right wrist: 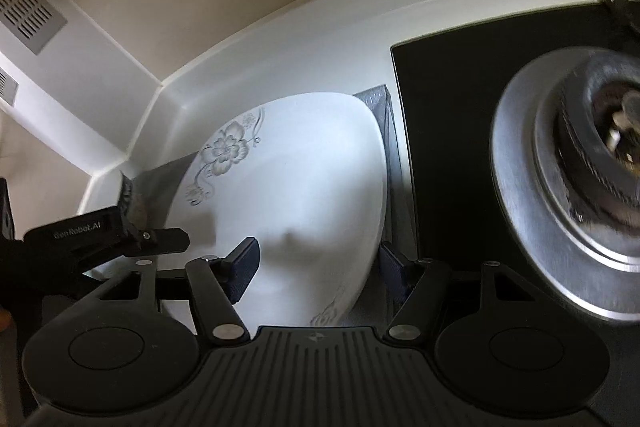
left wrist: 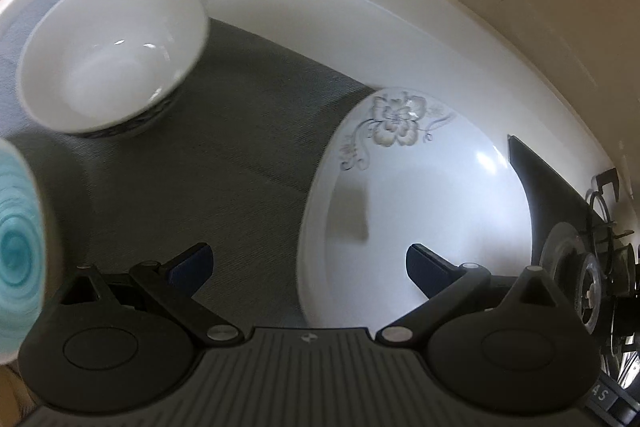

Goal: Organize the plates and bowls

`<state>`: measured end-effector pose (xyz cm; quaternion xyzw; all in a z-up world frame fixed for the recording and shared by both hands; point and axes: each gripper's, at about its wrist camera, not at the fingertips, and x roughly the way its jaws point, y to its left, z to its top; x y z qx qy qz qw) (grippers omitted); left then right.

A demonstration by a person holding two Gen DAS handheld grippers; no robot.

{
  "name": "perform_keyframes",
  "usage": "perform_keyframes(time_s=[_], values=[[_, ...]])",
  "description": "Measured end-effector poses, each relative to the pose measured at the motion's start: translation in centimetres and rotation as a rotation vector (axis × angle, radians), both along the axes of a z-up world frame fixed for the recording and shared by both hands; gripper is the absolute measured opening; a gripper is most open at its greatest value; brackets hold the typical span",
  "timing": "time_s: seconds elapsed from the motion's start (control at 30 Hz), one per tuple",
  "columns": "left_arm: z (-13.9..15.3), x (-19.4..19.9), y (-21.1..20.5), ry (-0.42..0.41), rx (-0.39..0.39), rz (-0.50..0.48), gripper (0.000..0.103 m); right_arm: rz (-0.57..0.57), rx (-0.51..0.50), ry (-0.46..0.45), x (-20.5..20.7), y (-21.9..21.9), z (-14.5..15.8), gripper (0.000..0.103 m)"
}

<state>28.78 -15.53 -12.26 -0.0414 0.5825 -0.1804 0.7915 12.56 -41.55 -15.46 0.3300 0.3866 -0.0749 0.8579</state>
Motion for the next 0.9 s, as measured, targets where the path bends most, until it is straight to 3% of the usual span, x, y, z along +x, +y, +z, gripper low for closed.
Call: perform_keyframes(time_s=[0.23, 0.6, 0.63, 0.67, 0.77, 0.83, 0.9], values=[[-0.2, 0.4, -0.5, -0.009, 0.003, -0.011, 0.103, 0.050, -0.041, -0.015, 2.2, -0.5, -0.2, 0.063], [-0.2, 0.3, -2.0, -0.056, 0.000, -0.006, 0.102, 0.054, 0.050, -0.052, 4.3, -1.9, -2.1, 0.063], [-0.1, 0.3, -2.1, -0.052, -0.010, -0.011, 0.098, 0.047, 0.060, -0.057, 4.3, -2.1, -2.2, 0.062], [0.1, 0.2, -2.2, -0.056, -0.017, -0.026, 0.078, 0.040, 0.067, -0.059, 4.4, -2.2, -2.2, 0.061], [0.8, -0.5, -2.8, -0.094, 0.080, -0.066, 0.045, 0.013, 0.037, -0.036, 4.4, -2.3, -2.2, 0.040], [0.8, -0.6, -1.9, -0.090, 0.064, -0.045, 0.036, -0.001, 0.023, -0.023, 4.3, -2.7, -2.3, 0.022], [0.8, -0.6, -1.0, -0.046, 0.018, -0.019, 0.032, -0.020, 0.037, -0.019, 4.0, -3.2, -2.6, 0.019]])
